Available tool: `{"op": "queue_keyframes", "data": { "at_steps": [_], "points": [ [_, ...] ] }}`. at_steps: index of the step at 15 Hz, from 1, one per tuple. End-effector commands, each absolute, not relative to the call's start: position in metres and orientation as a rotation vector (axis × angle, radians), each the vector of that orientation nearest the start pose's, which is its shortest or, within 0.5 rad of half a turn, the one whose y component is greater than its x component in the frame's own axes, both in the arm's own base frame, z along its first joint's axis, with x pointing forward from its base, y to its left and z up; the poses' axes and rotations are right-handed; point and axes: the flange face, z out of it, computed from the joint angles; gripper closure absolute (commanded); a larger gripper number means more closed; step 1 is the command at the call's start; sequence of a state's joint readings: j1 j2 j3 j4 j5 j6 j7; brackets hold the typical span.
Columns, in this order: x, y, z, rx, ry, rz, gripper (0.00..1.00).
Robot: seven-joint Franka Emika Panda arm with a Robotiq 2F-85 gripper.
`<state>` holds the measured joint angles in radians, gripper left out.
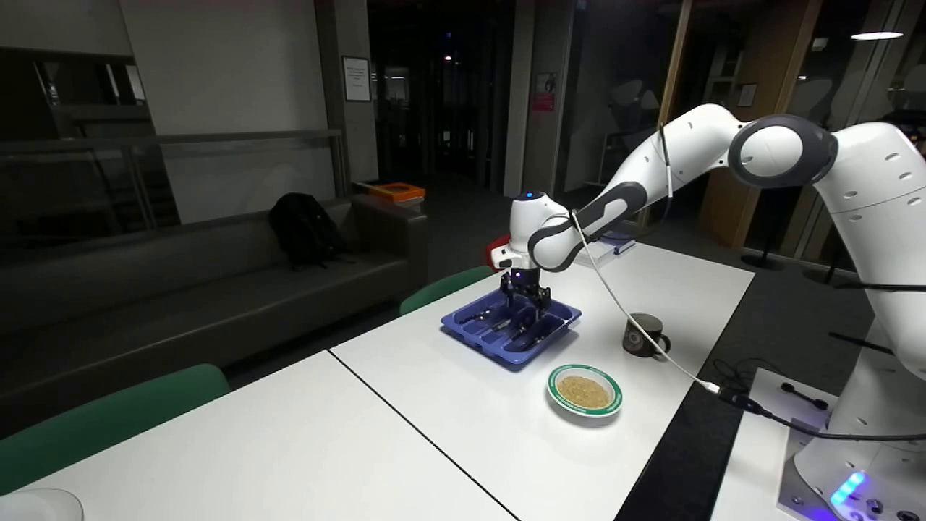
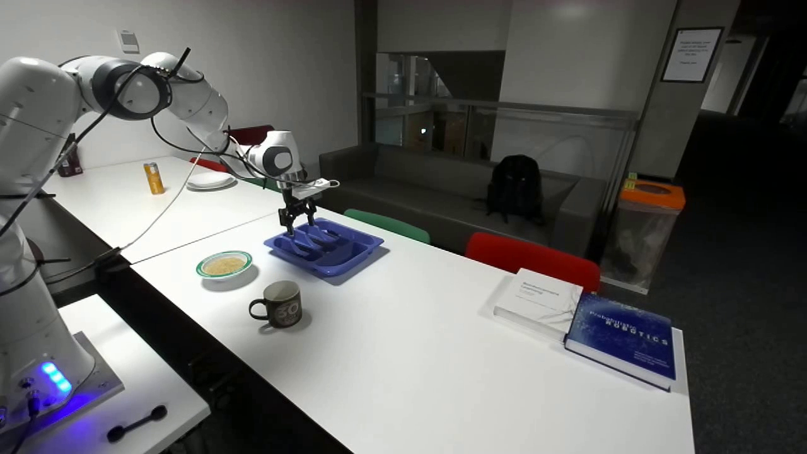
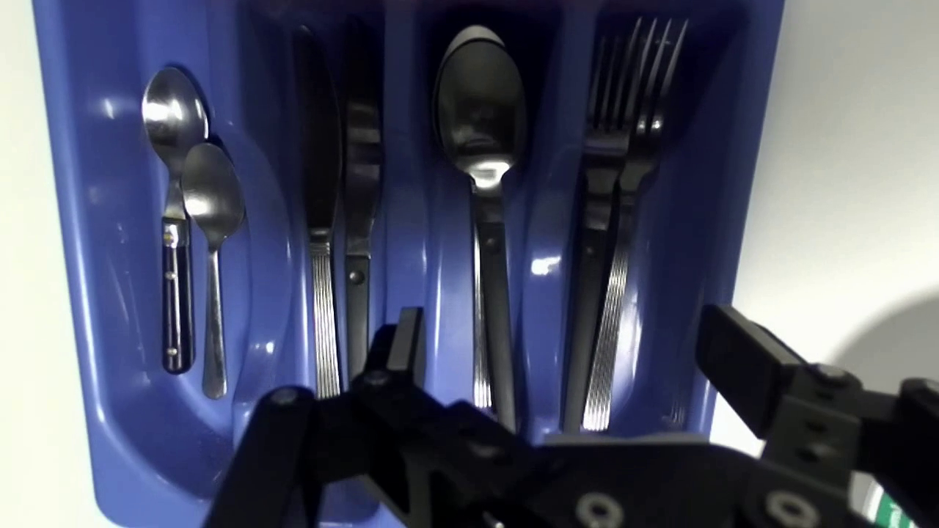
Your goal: Pick up a silver spoon from the blue tray, use the spoon to scoop up some contents from the bowl, place the contents back in the bowl, put the silver spoon back on the blue tray
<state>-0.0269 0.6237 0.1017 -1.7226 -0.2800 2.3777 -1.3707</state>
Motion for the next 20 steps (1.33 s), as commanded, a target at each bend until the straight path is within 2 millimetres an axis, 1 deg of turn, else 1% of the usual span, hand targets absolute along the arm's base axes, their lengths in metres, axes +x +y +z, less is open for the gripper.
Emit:
{"op": "queue_keyframes", "data": {
  "at_steps": [1,4,8,12,16,17,18,19,20],
  "points": [
    [0.691,0.050,0.228,2.148,2.150,0.015,0.00],
    [0.700,0.053,0.217,2.184,2.139,0.025,0.00],
    [0.708,0.051,0.194,2.204,2.123,-0.015,0.00],
    [0.709,0.048,0.176,2.221,2.120,-0.049,0.00],
    [0.708,0.041,0.168,2.241,2.095,-0.067,0.00],
    [0.708,0.039,0.167,2.245,2.089,-0.071,0.05],
    [0.707,0.038,0.167,2.248,2.087,-0.073,0.16],
    [0.708,0.038,0.167,2.252,2.082,-0.073,0.21],
    [0.708,0.038,0.167,2.252,2.081,-0.074,0.30]
  ]
}}
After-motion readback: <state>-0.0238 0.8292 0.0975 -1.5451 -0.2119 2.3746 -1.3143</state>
